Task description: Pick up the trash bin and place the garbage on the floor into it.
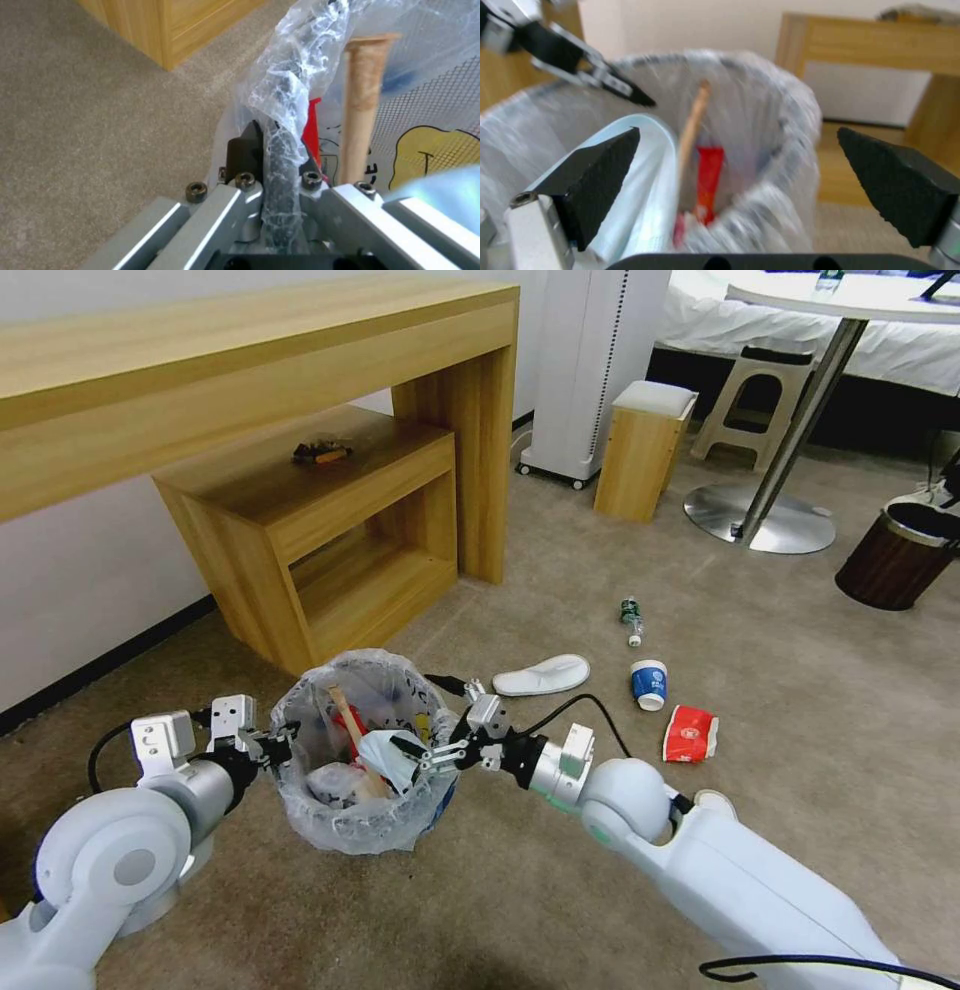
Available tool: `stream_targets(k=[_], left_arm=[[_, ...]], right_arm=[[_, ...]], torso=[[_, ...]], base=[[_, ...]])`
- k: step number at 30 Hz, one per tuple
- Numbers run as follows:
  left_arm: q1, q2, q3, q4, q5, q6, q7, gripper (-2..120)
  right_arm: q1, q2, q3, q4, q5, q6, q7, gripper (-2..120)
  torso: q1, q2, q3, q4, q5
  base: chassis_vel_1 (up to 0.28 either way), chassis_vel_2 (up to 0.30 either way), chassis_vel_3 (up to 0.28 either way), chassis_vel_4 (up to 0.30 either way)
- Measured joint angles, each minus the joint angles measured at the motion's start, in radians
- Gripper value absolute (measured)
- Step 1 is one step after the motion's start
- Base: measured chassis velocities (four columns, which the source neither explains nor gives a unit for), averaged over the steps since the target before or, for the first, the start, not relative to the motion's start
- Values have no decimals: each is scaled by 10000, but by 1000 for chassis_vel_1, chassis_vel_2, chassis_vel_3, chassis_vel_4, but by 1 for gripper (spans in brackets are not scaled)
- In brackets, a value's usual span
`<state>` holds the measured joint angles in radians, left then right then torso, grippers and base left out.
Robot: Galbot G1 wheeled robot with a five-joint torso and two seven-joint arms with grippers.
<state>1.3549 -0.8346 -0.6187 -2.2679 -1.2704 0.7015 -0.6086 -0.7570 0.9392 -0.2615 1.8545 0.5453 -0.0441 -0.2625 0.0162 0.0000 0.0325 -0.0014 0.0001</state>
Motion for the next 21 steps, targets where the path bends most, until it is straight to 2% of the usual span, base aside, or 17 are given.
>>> stream_targets(k=[15,21], left_arm=[[74,-25,-38,-109,12,-1,2,0],[94,-25,-102,-118,28,-3,12,0]], right_arm=[[-315,-482,525,239,-218,-125,-353,100],[-356,-452,1069,454,194,602,-424,100]], torso=[[0,0,0,0,-1],[0,0,0,1,-1]], base=[[0,0,0,0],[0,0,0,0]])
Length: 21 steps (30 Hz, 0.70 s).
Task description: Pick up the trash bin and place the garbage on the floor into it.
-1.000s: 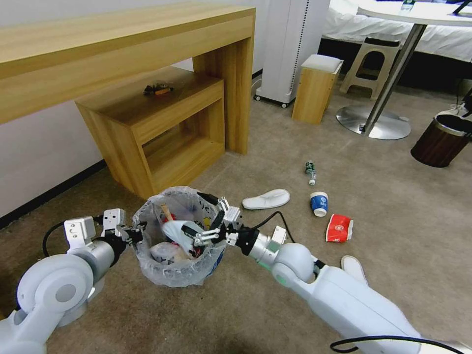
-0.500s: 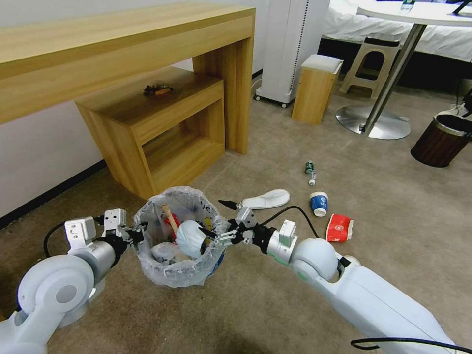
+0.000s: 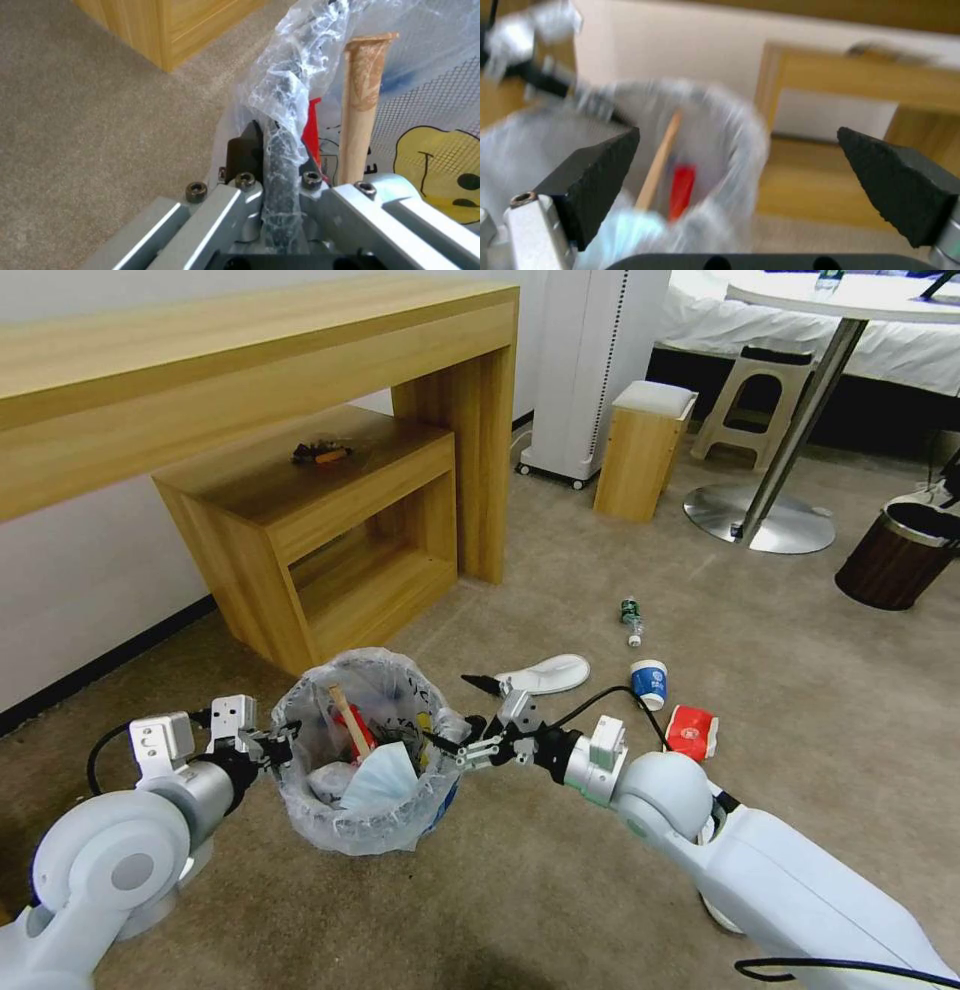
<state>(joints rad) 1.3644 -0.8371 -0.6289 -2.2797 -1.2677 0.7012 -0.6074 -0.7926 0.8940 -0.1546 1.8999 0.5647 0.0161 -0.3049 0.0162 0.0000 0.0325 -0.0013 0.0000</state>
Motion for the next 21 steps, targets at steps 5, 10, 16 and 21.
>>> stream_targets(k=[5,10,16,21], left_arm=[[7,-1,-35,-46,60,-74,-97,0],[-34,5,-55,-49,102,-101,-104,0],[-100,-25,-103,-3,230,-156,-88,0],[-99,41,-169,-2,256,-177,-87,0]], right_arm=[[-547,141,1334,228,287,533,923,100],[-1067,180,2334,227,360,921,1841,100],[-2157,402,4733,285,367,1366,3464,100],[-2657,513,5582,382,337,1510,4090,100]], torso=[[0,0,0,1,0],[0,0,0,-3,1],[0,-1,0,-2,1],[0,0,0,-1,2]], base=[[0,0,0,0],[0,0,0,0],[0,0,0,0],[0,0,0,0]])
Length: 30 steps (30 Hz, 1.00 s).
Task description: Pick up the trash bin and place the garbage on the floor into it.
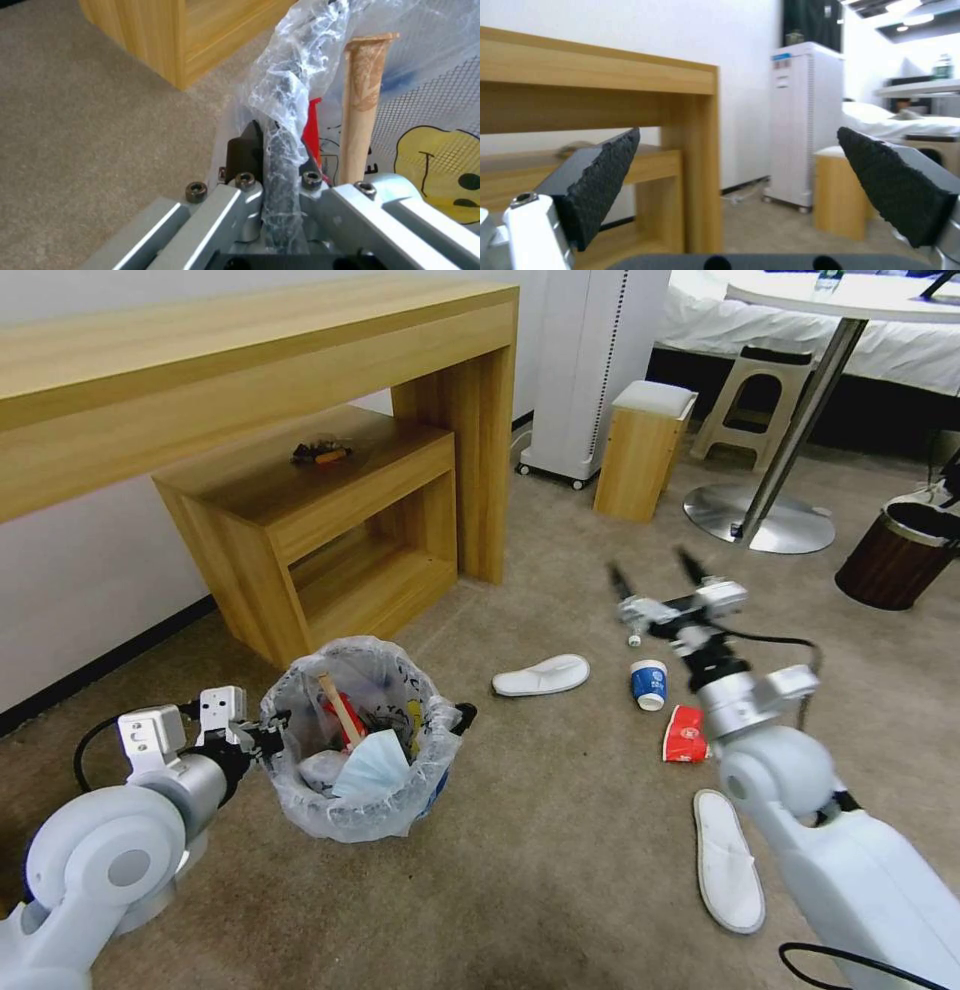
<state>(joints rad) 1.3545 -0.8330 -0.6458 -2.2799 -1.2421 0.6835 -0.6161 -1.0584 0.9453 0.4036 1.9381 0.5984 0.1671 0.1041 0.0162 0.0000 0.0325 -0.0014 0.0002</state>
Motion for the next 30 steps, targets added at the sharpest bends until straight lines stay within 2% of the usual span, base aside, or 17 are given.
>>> stream_targets(k=[8,30], left_arm=[[64,-11,-306,-53,52,-70,28,0],[218,-56,-280,-158,284,-110,153,0]], right_arm=[[-639,162,800,405,-265,-84,240,100],[-983,210,956,709,-324,-85,27,100]], torso=[[0,0,0,1,-1],[0,0,0,2,-2]], base=[[0,0,0,0],[0,0,0,0]])
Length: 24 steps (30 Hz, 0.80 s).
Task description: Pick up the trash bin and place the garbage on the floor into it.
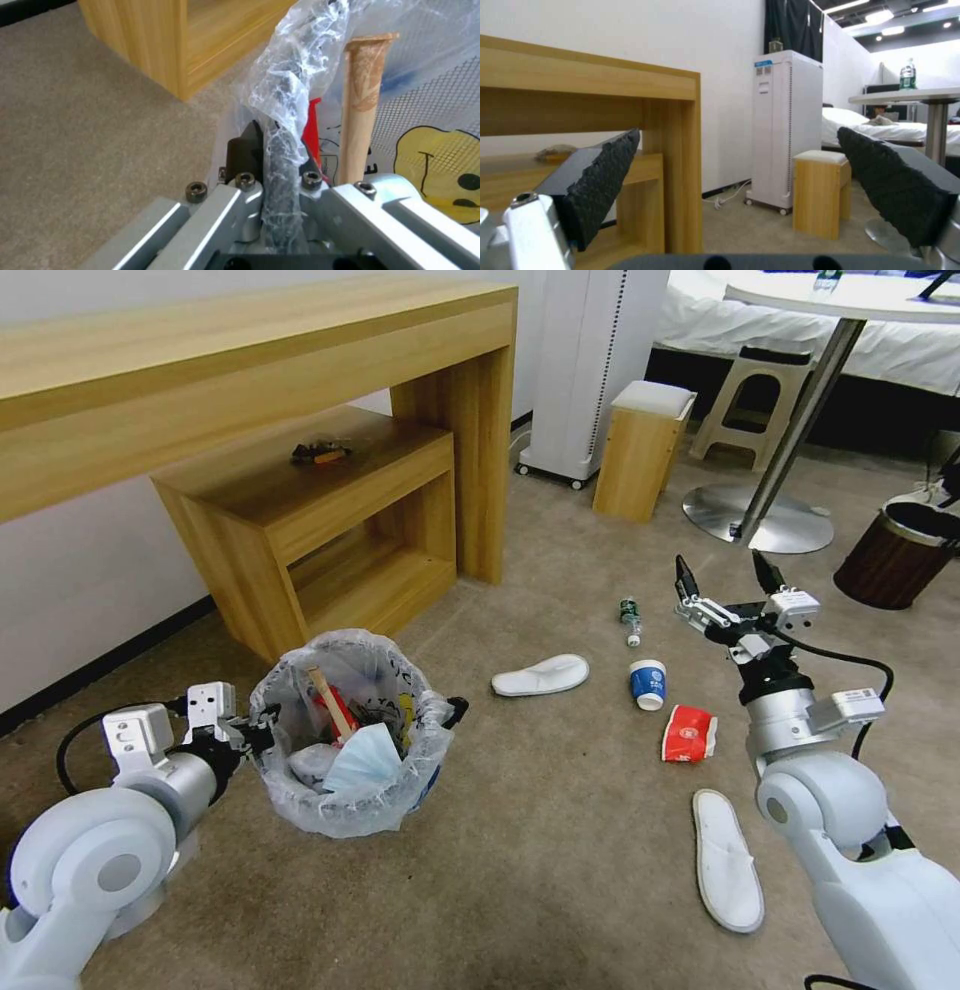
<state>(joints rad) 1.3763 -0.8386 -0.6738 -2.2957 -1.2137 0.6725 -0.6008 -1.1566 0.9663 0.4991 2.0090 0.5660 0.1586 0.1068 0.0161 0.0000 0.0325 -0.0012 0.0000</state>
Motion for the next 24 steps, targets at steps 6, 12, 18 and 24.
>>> stream_targets(k=[6,12,18,24], left_arm=[[3,-8,4,0,0,-8,4,0],[-9,-23,34,55,5,-9,41,0],[-72,0,47,120,8,-13,74,0],[-82,17,51,145,12,-19,78,0]], right_arm=[[8,-4,-45,-11,-5,15,-87,100],[32,4,-90,-76,-18,18,-102,100],[63,8,-103,-100,-24,19,-105,100],[59,28,-113,-102,-32,19,-109,100]], torso=[[0,0,0,-2,-1],[0,0,0,-4,0],[0,0,1,-3,0],[0,0,1,-4,0]], base=[[-35,-44,-42,-36],[-79,-71,-76,-78],[-67,-59,-65,-66],[-9,-16,-18,-15]])
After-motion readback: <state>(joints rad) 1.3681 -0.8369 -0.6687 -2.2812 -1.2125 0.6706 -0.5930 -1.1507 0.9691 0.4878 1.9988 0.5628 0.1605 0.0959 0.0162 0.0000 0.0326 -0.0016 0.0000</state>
